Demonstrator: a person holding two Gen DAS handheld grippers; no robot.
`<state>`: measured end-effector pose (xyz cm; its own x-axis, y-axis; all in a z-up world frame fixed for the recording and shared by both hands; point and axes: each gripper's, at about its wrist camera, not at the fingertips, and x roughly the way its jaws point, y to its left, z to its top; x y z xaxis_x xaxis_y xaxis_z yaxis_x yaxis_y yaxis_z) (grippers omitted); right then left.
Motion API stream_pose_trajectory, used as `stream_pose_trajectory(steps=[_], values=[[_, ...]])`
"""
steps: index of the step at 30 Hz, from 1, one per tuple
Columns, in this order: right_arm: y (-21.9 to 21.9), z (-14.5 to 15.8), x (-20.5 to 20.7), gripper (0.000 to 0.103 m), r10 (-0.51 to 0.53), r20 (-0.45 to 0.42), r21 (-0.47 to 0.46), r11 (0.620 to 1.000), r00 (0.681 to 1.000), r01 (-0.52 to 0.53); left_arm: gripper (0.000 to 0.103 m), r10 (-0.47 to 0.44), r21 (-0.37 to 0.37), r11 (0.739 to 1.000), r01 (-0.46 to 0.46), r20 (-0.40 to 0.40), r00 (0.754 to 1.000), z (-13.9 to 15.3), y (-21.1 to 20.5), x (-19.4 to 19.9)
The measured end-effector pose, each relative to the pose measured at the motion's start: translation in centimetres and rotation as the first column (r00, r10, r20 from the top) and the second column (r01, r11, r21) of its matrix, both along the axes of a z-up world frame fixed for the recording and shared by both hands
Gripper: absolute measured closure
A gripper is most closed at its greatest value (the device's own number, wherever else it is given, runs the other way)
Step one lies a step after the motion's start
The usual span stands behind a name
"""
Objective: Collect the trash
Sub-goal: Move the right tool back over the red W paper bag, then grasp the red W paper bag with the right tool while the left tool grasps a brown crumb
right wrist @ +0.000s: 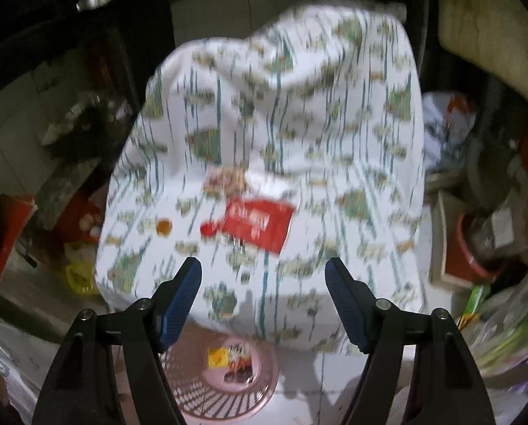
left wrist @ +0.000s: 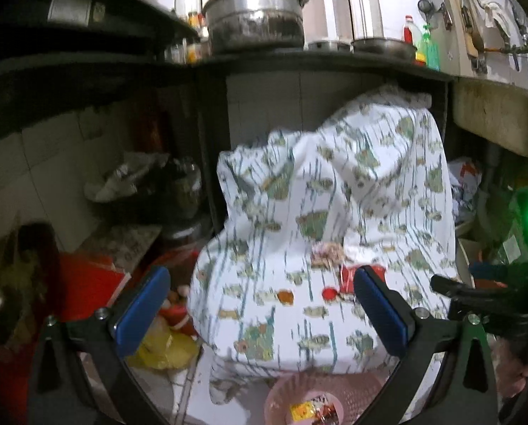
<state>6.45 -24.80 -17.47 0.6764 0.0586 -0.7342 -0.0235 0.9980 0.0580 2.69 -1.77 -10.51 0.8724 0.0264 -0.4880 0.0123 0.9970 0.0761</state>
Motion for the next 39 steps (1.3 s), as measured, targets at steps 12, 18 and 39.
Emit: stream_pose_trajectory(steps=[12, 18, 39], values=[[-2.4, 9.4, 3.8, 0.015, -0.032, 0.226, -0.008, 0.999, 0.974, 0.035, 0.0, 0.003, -0.023, 1.0, 0.0, 0.117, 0.993, 7.1, 1.0, 6.2], [-3.1, 7.5, 5.2, 0.0, -0.085, 0.284, -0.037, 0.994, 0.955, 0.1, 0.0, 0.065, -0.013, 0.998, -0.064, 0.055, 0.996, 3.4, 2.8, 9.6], [-2.8, -1.1, 12.0, 0.0, -0.08, 0.048, -0.08, 0.993, 0.996, 0.084, 0.0, 0.084, 0.03, 0.996, -0.08, -0.185, 0.979, -2.8, 2.7, 16.9]])
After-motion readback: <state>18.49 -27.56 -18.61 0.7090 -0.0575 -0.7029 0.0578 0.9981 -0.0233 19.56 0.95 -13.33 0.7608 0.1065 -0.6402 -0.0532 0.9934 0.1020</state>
